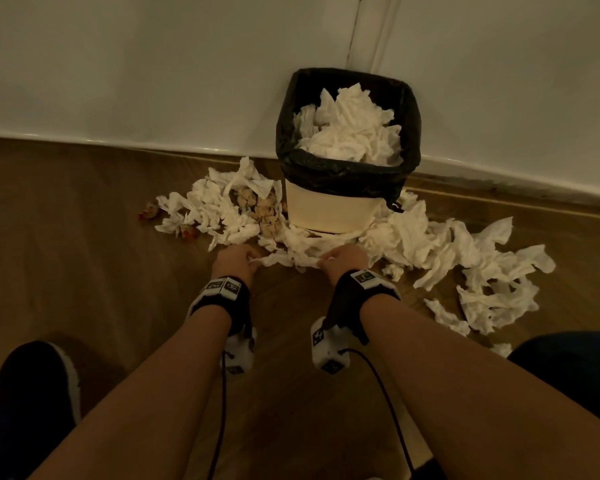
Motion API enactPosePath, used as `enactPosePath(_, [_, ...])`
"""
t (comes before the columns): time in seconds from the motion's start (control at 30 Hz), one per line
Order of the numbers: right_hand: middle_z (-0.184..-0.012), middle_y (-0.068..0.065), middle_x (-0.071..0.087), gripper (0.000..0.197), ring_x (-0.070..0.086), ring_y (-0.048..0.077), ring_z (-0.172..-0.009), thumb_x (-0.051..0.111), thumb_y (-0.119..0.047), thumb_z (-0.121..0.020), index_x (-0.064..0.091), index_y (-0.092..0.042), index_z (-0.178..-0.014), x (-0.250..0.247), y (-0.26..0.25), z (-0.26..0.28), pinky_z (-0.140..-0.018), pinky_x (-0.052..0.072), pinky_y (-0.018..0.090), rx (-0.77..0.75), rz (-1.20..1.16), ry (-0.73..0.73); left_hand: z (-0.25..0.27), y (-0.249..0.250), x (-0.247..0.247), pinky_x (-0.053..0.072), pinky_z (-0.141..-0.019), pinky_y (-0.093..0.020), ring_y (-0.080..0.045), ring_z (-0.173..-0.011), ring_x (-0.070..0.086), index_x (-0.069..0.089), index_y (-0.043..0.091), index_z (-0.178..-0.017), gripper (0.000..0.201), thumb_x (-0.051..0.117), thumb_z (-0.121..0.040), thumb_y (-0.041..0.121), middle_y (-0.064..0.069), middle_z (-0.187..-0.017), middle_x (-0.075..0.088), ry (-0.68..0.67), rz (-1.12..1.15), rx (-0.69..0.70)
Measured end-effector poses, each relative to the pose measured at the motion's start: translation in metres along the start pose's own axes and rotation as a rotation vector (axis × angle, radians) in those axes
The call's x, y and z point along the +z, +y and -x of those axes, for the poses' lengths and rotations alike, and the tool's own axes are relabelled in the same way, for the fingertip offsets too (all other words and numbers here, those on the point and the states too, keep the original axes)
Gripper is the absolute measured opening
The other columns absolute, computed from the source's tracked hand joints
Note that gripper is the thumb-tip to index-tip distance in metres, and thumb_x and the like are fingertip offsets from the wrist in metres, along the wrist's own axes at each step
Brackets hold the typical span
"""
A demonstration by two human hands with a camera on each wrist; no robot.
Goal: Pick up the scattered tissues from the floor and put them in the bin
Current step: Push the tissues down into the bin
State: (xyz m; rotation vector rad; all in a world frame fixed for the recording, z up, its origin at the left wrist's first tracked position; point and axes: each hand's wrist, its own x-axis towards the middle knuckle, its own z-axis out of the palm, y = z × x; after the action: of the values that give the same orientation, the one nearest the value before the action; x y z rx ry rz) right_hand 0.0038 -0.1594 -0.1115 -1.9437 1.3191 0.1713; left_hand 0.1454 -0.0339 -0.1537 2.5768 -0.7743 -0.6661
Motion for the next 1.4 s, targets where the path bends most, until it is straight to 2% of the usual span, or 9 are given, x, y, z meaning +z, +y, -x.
enactPosePath(0.17, [-0.111,0.017,0.062,0.03,0.063,0.03,-0.086,0.065,-0.003,-0.083,0.058,-0.016,-0.109,-0.027,-0.029,0.004,-0.079,0.056,0.038,0.011,-0.421,-0.011,0.014,0.005,-0.009,0.04,-0.061,-0.006,-0.001,-0.074,0.054,0.066,0.02,-0.091,0.012,0.069,-0.082,0.014,0.005,-0.091,0.062,0.178,0.483,-0.106])
enactPosePath(0.37, [-0.112,0.012,0.064,0.019,0.062,0.022,-0.089,0.062,-0.004,-0.087,0.069,-0.009,-0.104,-0.069,-0.063,0.03,-0.074,0.056,0.027,-0.186,-0.502,-0.025,0.028,0.026,-0.039,0.044,-0.074,-0.019,-0.008,-0.087,0.057,0.068,0.025,-0.096,0.018,0.072,-0.079,0.018,0.005,-0.094,0.064,0.296,0.815,-0.085])
enactPosePath(0.53, [-0.105,0.018,0.064,0.023,0.062,0.02,-0.086,0.057,0.003,-0.088,0.065,0.004,-0.109,-0.101,-0.092,0.061,-0.076,0.055,0.024,-0.297,-0.629,-0.048,0.032,0.056,-0.082,0.047,-0.062,-0.007,0.005,-0.078,0.06,0.068,0.025,-0.088,0.015,0.073,-0.078,0.015,0.004,-0.094,0.066,0.448,1.065,0.032])
enactPosePath(0.67, [-0.114,0.02,0.062,0.028,0.062,0.03,-0.104,0.056,0.005,-0.088,0.06,0.009,-0.115,-0.132,-0.113,0.08,-0.089,0.052,0.033,-0.394,-0.736,-0.011,0.037,0.084,-0.119,0.048,-0.06,-0.006,0.0,-0.073,0.062,0.067,0.021,-0.087,0.013,0.074,-0.078,0.016,0.002,-0.084,0.066,0.608,1.128,0.116])
enactPosePath(0.8, [-0.103,0.022,0.066,0.023,0.063,0.027,-0.093,0.056,0.007,-0.087,0.064,0.007,-0.109,-0.166,-0.124,0.081,-0.092,0.051,0.038,-0.434,-0.904,0.156,0.039,0.117,-0.149,0.046,-0.057,-0.002,0.011,-0.066,0.06,0.066,0.021,-0.086,0.012,0.074,-0.078,0.02,0.012,-0.079,0.062,0.652,1.11,0.221])
enactPosePath(0.97, [-0.087,0.008,0.066,0.017,0.065,0.027,-0.093,0.059,0.007,-0.085,0.067,-0.006,-0.093,-0.195,-0.118,0.06,-0.088,0.054,0.037,-0.407,-1.046,0.34,0.03,0.157,-0.17,0.04,-0.059,0.001,0.006,-0.067,0.056,0.063,0.028,-0.081,0.012,0.074,-0.077,0.028,0.017,-0.073,0.06,0.645,0.91,0.369])
enactPosePath(1.1, [-0.086,0.008,0.062,0.017,0.064,0.021,-0.08,0.059,0.008,-0.085,0.063,0.0,-0.1,-0.201,-0.115,0.04,-0.07,0.057,0.027,-0.36,-1.157,0.336,0.013,0.174,-0.171,0.037,-0.056,0.004,0.008,-0.064,0.054,0.06,0.027,-0.08,0.013,0.073,-0.078,0.026,0.015,-0.072,0.059,0.621,0.789,0.422])
enactPosePath(1.23, [-0.082,0.005,0.061,0.011,0.059,0.016,-0.072,0.062,0.0,-0.085,0.063,-0.007,-0.094,-0.195,-0.119,0.019,-0.056,0.054,0.024,-0.326,-1.014,0.402,-0.003,0.176,-0.162,0.039,-0.057,-0.009,-0.002,-0.065,0.057,0.056,0.028,-0.081,0.015,0.069,-0.081,0.022,0.001,-0.083,0.063,0.59,0.625,0.403])
enactPosePath(1.4, [-0.104,0.012,0.069,0.02,0.064,0.024,-0.096,0.056,-0.004,-0.088,0.072,-0.004,-0.1,-0.18,-0.129,0.005,-0.088,0.053,0.03,-0.408,-0.631,0.44,-0.015,0.174,-0.145,0.04,-0.067,-0.025,-0.021,-0.08,0.059,0.058,0.026,-0.084,0.009,0.064,-0.084,0.019,0.0,-0.09,0.049,0.483,0.273,0.35])
